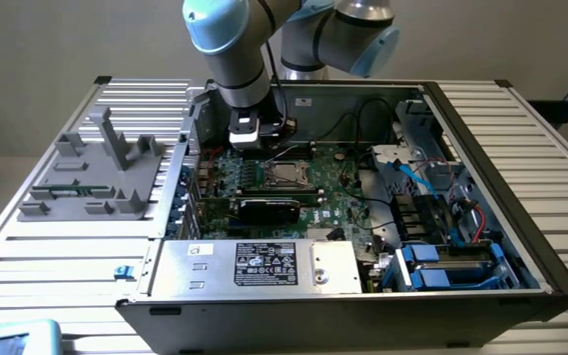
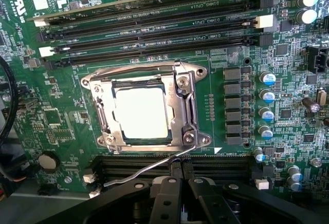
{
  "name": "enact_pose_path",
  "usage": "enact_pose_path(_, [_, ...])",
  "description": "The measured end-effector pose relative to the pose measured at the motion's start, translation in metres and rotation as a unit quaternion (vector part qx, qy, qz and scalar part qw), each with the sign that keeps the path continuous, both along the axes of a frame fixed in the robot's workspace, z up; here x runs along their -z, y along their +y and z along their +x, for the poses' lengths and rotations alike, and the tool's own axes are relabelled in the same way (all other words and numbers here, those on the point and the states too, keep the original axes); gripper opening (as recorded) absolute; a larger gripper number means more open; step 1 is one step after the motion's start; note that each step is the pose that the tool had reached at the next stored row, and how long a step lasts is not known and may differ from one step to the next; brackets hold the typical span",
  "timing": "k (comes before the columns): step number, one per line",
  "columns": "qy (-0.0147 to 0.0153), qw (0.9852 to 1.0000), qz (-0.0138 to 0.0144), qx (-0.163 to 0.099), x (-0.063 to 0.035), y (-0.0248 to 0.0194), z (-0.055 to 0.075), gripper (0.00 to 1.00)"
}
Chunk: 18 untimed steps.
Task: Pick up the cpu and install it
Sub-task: 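Install the first cpu locking lever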
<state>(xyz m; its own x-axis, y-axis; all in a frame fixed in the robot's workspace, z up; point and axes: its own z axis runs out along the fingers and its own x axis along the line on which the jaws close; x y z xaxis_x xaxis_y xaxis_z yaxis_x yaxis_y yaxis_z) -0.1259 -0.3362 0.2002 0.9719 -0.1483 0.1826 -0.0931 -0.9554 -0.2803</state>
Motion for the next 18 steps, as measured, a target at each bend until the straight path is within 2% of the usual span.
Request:
enact_pose_path(5, [0.0000,1.0000,0.0006,0.002,0.0000,-0.0020,-0.0001,0.11])
enact_pose_path(7, [-0.0002,1.0000,0.0025,0.003,0.0000,-0.0021,-0.0001,0.11])
enact_pose_path(11, [-0.0010,1.0000,0.0082,0.006,0.0003,-0.0020,-0.0001,0.11])
enact_pose_path(18, [-0.0011,0.9998,0.0092,0.018,0.0007,-0.0022,-0.0004,0.11])
